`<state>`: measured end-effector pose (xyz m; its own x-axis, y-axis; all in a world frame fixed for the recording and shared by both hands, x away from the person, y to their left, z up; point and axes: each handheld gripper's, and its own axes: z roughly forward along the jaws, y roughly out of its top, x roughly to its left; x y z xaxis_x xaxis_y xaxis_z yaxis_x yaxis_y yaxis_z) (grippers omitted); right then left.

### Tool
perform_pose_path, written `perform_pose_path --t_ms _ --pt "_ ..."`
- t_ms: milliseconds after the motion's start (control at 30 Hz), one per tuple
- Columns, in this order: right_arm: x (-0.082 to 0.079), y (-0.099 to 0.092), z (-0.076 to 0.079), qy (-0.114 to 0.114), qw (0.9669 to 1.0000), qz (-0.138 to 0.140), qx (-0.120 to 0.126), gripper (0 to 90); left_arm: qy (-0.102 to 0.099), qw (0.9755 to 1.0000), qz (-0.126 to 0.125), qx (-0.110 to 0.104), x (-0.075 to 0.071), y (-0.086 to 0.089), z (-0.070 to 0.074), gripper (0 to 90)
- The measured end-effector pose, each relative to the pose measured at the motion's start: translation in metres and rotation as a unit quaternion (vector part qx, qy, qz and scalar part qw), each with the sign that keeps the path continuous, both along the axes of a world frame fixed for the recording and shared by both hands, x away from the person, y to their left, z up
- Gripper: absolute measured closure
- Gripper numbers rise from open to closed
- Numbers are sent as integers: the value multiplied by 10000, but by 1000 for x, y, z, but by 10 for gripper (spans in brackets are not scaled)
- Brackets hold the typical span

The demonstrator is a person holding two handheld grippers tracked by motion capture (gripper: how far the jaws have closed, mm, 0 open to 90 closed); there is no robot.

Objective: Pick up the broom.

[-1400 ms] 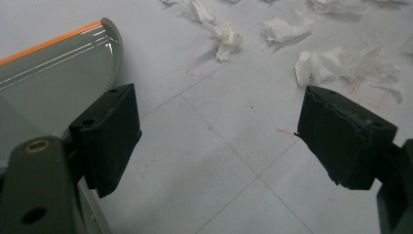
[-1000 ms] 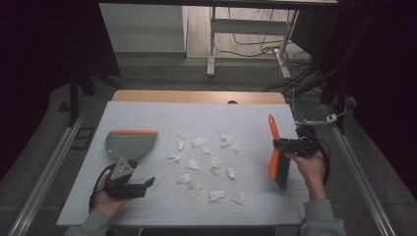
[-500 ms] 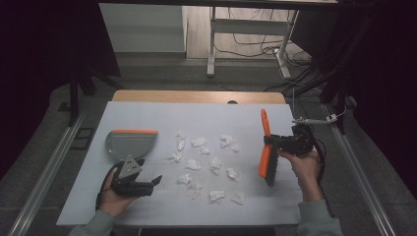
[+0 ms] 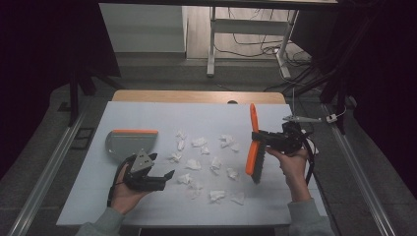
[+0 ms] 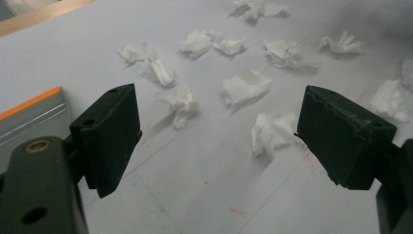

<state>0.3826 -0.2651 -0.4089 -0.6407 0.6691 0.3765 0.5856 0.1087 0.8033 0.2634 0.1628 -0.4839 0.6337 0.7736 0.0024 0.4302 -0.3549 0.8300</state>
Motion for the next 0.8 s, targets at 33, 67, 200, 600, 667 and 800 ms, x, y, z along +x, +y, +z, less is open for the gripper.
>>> perform_pose_path --t_ms 33,67,200,600,667,800 --pt "0 2 0 -15 10000 -6 33 710 -21 10000 -46 -26 3 -6 3 169" --pt "-1 3 0 -42 10000 -30 53 709 -21 10000 -46 -26 3 -6 3 170" --pt "-2 9 0 -106 9996 -130 208 709 -13 9998 -157 -156 9 -19 10 174" --pt "-10 41 -2 -258 9988 -171 374 709 -158 9962 -793 -336 8 -66 31 198" --pt "-12 46 -2 -300 9983 -228 440 708 -162 9956 -871 -312 7 -71 32 201" --pt "-14 56 -1 -466 9971 -357 484 708 -144 9948 -964 -301 8 -79 31 209"
